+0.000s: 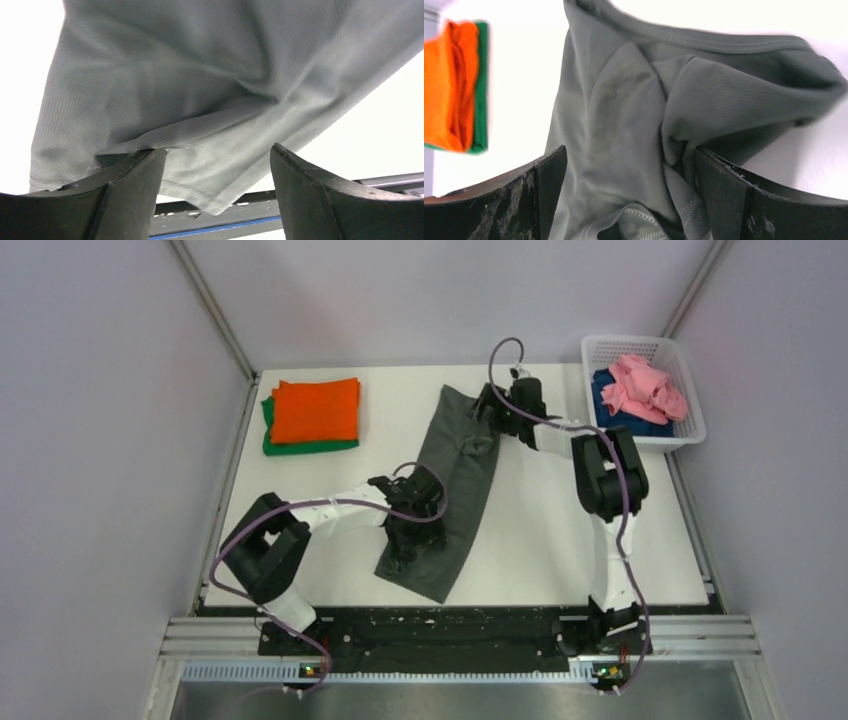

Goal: Fold and stack the t-shirts
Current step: Rotate the tshirt 90 degrees, then grab the bottom of the folded rectangular tshirt with both arms

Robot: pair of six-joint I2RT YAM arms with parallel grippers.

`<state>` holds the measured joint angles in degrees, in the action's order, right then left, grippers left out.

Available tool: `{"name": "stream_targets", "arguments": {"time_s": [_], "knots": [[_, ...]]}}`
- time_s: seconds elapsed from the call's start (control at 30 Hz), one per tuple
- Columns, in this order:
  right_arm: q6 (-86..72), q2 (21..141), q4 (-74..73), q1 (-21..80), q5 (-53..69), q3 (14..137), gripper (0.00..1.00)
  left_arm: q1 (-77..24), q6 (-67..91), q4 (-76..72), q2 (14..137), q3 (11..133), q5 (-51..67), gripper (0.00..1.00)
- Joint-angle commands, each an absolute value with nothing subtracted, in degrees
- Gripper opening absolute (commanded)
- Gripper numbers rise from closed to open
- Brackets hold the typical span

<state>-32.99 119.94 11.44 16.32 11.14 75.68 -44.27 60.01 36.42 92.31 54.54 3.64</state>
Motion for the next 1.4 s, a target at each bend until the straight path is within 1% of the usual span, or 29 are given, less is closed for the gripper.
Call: {"name": "stream_targets", "arguments": {"time_s": [0.0, 0.03, 0.13, 0.23, 0.4, 0.47, 0.53, 0.63, 0.7, 0.73, 0.77, 0.8, 0.87, 0.93, 1.07, 1.13, 1.23, 1.3, 1.37], "knots": [[-32.9, 135.1, 7.2, 16.3, 18.6, 93.0, 0.95, -47.0, 65.4, 38.5, 95.9, 62.5, 0.6, 0.81], [-33.5, 137.2, 7.3, 16.4, 18.6, 95.7, 0.95, -47.2, 66.0, 39.7, 96.4, 64.2, -1.2, 0.81], [-35.1, 141.4, 7.9, 16.8, 18.2, 102.9, 0.95, -47.8, 67.1, 39.3, 96.2, 65.6, -1.4, 0.82], [-33.9, 142.5, 4.4, 17.2, 19.9, 109.7, 0.95, -48.0, 66.6, 38.4, 95.6, 66.1, -0.7, 0.82], [-24.8, 137.4, -7.5, 17.7, 19.4, 118.2, 0.96, -48.0, 65.5, 41.6, 92.6, 67.2, -3.2, 0.82], [-22.1, 133.3, -10.9, 17.7, 18.3, 118.1, 0.96, -48.0, 65.1, 43.9, 89.7, 66.8, -5.8, 0.83], [-19.8, 127.8, -12.0, 17.9, 16.0, 113.8, 0.97, -48.0, 64.7, 46.0, 85.6, 65.6, -8.3, 0.84], [-17.7, 116.7, -11.6, 18.1, 12.0, 101.8, 0.97, -47.9, 64.8, 48.8, 77.1, 62.1, -12.3, 0.87], [-17.5, 110.1, -10.1, 18.4, 10.2, 92.8, 0.97, -47.9, 65.4, 50.4, 70.7, 58.9, -15.1, 0.91], [-18.1, 106.9, -9.6, 18.6, 9.7, 86.9, 0.97, -47.9, 66.0, 50.8, 67.4, 56.5, -16.8, 0.96], [-18.8, 103.9, -9.3, 19.0, 9.6, 82.7, 0.97, -47.6, 66.3, 50.4, 64.5, 54.0, -18.0, 0.98], [-19.3, 101.0, -9.2, 19.7, 9.6, 78.7, 0.97, -47.1, 66.3, 50.1, 61.7, 51.9, -18.4, 0.99], [-20.4, 95.9, -10.9, 22.7, 8.0, 72.1, 0.97, -45.4, 65.9, 49.7, 57.5, 48.2, -17.9, 0.99], [-21.3, 92.2, -14.9, 27.9, 5.2, 66.8, 0.97, -43.2, 65.0, 49.3, 55.5, 45.6, -15.6, 0.99], [-26.8, 86.4, -18.0, 37.2, 5.7, 56.4, 0.97, -41.3, 62.6, 45.8, 56.9, 41.4, -8.2, 0.99], [-30.1, 84.5, -19.2, 40.8, 7.9, 52.4, 0.95, -41.4, 61.4, 39.8, 59.2, 39.1, -2.8, 0.99], [-34.4, 82.2, -21.0, 45.8, 9.8, 47.3, 0.89, -41.3, 59.4, 33.4, 64.2, 38.2, 5.5, 0.94], [-37.3, 80.5, -21.0, 48.2, 10.8, 44.5, 0.87, -41.3, 58.2, 32.9, 68.1, 39.4, 7.4, 0.88], [-39.7, 79.2, -20.1, 49.7, 10.9, 41.7, 0.82, -41.4, 57.2, 32.7, 71.4, 40.3, 7.4, 0.85]]}}
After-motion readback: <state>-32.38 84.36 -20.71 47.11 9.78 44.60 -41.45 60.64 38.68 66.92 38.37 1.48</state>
